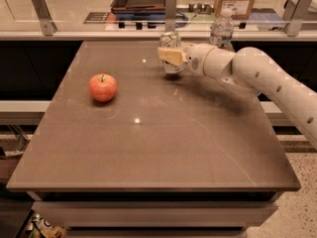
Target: Place 7up can upright
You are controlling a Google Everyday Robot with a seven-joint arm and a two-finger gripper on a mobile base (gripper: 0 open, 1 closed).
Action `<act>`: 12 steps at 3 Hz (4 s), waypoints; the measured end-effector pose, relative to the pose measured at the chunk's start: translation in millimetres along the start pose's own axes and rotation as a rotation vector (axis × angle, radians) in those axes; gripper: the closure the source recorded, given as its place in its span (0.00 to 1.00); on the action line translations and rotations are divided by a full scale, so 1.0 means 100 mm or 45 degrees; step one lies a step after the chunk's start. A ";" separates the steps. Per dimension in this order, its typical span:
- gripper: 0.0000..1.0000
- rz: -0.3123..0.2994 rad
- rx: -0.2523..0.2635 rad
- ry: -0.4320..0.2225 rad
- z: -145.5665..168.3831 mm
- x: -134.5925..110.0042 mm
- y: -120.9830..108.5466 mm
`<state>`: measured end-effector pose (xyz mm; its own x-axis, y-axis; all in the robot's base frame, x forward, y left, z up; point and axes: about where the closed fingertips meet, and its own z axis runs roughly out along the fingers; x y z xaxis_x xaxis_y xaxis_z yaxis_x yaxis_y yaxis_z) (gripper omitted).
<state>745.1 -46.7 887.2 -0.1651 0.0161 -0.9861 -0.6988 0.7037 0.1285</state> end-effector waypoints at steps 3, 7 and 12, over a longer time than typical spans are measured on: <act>1.00 -0.072 -0.008 -0.238 -0.07 -0.08 0.05; 1.00 -0.112 0.006 -0.137 -0.19 0.17 0.03; 0.00 -0.111 0.000 -0.137 -0.17 0.14 0.05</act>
Offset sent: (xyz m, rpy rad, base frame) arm -0.0042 -0.0097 0.0113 0.1537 -0.2200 -0.0304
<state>727.6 -54.6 875.5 -0.0281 0.0314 -0.9991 -0.7075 0.7055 0.0421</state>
